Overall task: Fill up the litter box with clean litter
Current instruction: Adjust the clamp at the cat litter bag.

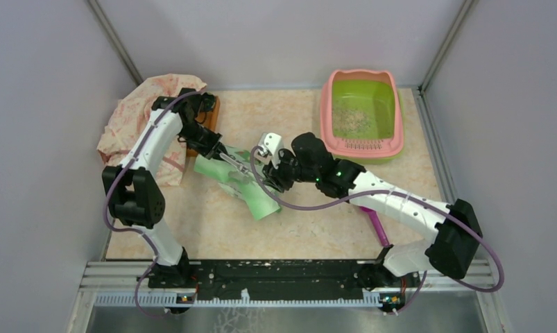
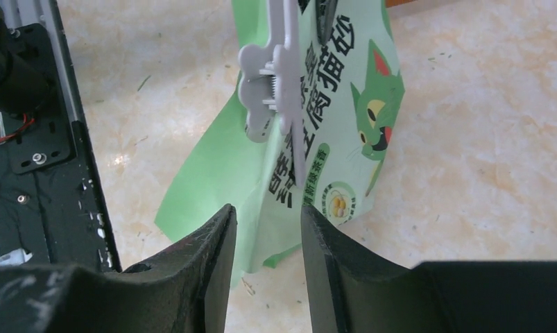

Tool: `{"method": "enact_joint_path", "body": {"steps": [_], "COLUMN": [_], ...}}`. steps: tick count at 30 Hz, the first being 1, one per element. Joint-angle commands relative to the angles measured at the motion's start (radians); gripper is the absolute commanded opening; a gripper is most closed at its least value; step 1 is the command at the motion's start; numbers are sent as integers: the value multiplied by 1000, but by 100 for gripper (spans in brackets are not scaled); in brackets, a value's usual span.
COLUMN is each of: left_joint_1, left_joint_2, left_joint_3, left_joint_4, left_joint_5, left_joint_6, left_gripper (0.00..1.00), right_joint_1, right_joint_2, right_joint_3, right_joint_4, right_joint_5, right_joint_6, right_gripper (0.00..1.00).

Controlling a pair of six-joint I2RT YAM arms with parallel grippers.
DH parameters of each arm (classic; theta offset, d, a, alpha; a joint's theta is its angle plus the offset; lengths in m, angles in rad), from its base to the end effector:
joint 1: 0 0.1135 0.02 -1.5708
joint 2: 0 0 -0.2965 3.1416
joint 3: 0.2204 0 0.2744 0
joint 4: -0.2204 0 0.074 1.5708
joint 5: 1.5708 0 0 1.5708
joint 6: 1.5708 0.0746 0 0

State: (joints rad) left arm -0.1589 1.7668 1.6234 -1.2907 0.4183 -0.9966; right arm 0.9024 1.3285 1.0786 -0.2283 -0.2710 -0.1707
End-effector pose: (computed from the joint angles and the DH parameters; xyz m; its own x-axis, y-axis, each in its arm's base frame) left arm 0.3612 -0.0886 0.2846 -0.6986 -0.6651 0.2639 -0.7131 0.6169 -0.3330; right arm 0.2029 0.2891 0.3261 -0.1276 -0.4257 -0.8958 -0.9388 0.3433 -0.0294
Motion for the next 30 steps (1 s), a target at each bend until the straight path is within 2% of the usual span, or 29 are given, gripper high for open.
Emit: {"method": "enact_joint_path", "body": {"steps": [1,8,17,25,30], "left_joint_1": [18,30,38,39,39], "left_joint_2": [-46,-42,-40,-36,-35], "left_joint_3": [8,17,10,6,3], "left_joint_4": [-40,-62,-57,-51,-47], "left_joint_5": [-34,-46,-39,-31,-26], "left_joint_6": [35,54,64,64,65], "left_gripper": [0,0,0,0,0], "right_joint_1": [23,98,168,203,208], "right_joint_2": [-5,63,128,171,186], "right_joint_3": [90,141,171,159,142], "right_joint_4": [56,89,144,217,267], "right_joint_5": [60,106,182,337,381], "right_joint_6": [-34,-51,-56,-80,-90], "right_gripper": [40,41,50,48,47]}}
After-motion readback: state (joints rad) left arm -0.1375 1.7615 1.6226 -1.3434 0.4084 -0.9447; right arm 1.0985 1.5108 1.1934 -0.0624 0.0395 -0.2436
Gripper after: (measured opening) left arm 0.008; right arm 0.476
